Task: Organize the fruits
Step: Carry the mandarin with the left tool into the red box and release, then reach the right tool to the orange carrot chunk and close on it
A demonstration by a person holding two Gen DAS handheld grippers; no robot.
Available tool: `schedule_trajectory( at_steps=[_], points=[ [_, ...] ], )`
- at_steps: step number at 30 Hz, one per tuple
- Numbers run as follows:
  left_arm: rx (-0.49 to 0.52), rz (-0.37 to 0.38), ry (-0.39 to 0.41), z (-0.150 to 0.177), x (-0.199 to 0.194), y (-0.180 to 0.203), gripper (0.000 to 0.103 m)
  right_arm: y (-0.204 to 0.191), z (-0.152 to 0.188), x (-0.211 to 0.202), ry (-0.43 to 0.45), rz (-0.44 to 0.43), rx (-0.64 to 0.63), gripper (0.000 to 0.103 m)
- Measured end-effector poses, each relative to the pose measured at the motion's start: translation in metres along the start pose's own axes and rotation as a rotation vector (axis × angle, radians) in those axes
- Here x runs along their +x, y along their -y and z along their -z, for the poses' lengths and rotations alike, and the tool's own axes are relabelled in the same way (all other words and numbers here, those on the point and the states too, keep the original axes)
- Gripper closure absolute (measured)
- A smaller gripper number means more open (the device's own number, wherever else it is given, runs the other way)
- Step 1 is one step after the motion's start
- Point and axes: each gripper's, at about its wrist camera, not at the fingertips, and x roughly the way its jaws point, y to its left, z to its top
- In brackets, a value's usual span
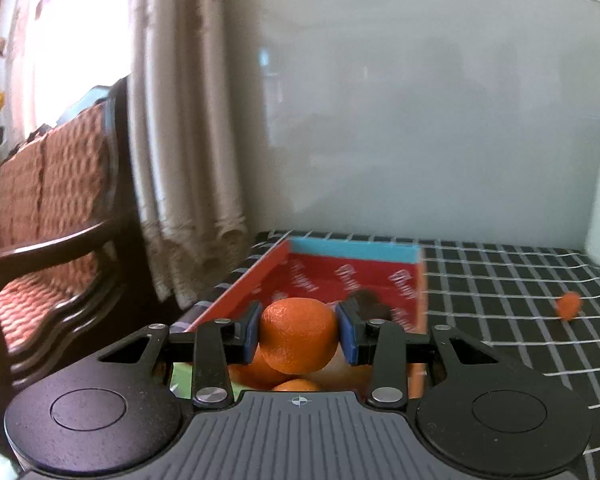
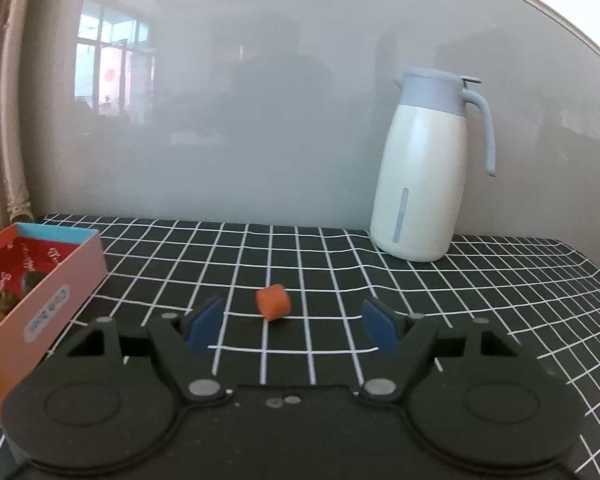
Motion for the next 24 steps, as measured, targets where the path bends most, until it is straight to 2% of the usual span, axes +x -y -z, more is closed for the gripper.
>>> schedule_trajectory(
  at_steps=[5,9,10,12,13,16,20,24],
  points=[
    [-0.017,-0.033,-0.041,0.009,0.015,-0.018,0.063,-0.013,0.003,-0.004,0.002,-0.014,-0.024,0.027],
    [-0.024,-0.037,-0.041,0.007,0.016,-0.02,0.062,-0.018,0.002,-0.004,0.003,-0.017,-0.032,0.027],
    [-0.022,-0.035,-0.034,0.007,0.014,-0.019,0.059,-0.019,0.003,-0.003,0.002,-0.02,-0.031,0.027],
    [-0.014,-0.041,-0.003,0.004,0.009,-0.017,0.023,-0.02,0.003,-0.003,0.003,-0.023,-0.036,0.026],
    [-0.008,-0.049,0.015,0.004,0.006,-0.016,0.018,-0.021,0.003,-0.003,0.003,-0.024,-0.039,0.026],
    [0.011,-0.05,0.038,0.002,0.003,-0.014,0.015,-0.021,0.004,-0.004,0.005,-0.028,-0.042,0.026],
    [-0.034,-0.022,0.087,0.0,-0.007,-0.018,0.014,-0.02,0.003,-0.007,0.016,-0.038,-0.04,0.025],
    [-0.044,0.003,0.157,0.0,-0.023,-0.011,0.004,-0.02,0.003,-0.012,0.042,-0.064,-0.052,0.024]
  ],
)
